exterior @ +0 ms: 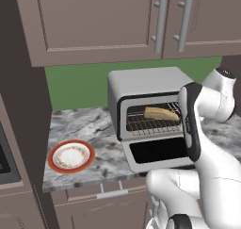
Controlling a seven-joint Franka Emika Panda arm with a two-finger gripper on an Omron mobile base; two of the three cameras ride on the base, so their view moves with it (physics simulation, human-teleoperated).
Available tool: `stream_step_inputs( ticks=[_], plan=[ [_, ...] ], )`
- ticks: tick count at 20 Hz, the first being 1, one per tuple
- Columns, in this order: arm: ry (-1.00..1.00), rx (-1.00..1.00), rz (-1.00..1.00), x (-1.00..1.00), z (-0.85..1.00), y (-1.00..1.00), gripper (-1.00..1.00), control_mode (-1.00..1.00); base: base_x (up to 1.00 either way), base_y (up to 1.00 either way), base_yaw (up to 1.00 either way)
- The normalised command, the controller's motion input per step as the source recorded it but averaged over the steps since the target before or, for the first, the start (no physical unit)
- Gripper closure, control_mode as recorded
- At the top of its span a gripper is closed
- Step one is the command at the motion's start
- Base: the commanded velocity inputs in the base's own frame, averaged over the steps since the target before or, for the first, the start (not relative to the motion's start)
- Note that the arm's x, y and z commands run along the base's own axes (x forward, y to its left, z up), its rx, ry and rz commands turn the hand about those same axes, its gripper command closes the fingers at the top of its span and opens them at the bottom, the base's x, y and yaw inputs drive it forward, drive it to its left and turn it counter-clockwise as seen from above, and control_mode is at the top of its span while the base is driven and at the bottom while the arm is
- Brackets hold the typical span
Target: Pull the toaster oven rack outwards. Pick up the baguette from the plate and place it on the toaster oven rack. Close the toaster oven door fully and set the temperature to the lowest setting.
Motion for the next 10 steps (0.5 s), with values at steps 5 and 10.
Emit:
stream_step_inputs(
  ticks=[5, 10],
  plan=[
    [0.35, 0.07, -0.06, -0.36, 0.07, 0.49, -1.0, -1.0, 0.0, 0.0, 0.0],
    [0.15, 0.05, -0.08, -0.71, -0.42, 0.35, -1.0, -1.0, 0.0, 0.0, 0.0]
  ],
)
